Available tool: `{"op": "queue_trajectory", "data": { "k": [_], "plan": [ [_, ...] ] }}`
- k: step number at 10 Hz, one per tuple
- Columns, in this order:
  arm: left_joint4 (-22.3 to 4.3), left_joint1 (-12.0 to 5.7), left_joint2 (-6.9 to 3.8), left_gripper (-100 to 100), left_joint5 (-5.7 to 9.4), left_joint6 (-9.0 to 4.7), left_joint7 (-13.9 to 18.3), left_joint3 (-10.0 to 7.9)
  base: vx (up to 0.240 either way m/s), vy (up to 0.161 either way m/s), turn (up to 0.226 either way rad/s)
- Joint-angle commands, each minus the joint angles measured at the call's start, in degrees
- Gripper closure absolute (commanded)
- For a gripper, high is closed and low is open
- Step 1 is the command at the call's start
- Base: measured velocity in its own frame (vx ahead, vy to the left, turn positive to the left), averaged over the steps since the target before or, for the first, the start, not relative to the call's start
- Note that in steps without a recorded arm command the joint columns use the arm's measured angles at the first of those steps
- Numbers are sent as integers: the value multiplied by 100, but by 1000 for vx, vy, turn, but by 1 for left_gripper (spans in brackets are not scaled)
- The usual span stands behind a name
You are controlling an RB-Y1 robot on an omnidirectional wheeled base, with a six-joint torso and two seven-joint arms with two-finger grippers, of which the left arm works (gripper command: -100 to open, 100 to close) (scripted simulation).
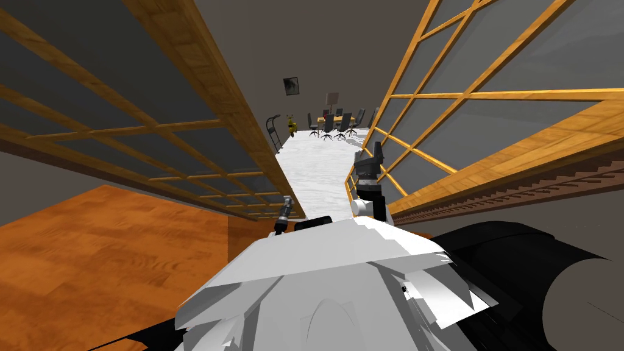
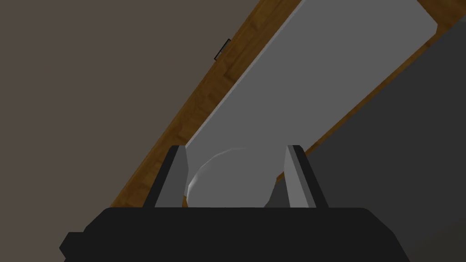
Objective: Push the door open
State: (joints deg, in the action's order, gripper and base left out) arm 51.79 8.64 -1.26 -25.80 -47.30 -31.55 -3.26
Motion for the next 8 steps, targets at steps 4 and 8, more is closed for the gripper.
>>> {"op": "queue_trajectory", "data": {
  "k": [4, 8],
  "plan": [
    [47, -15, -123, 100, 86, 4, 491, -252, 22, -20, -38],
    [28, -24, -160, 100, 118, 3, 967, -386, 28, -26, -31]
  ]
}}
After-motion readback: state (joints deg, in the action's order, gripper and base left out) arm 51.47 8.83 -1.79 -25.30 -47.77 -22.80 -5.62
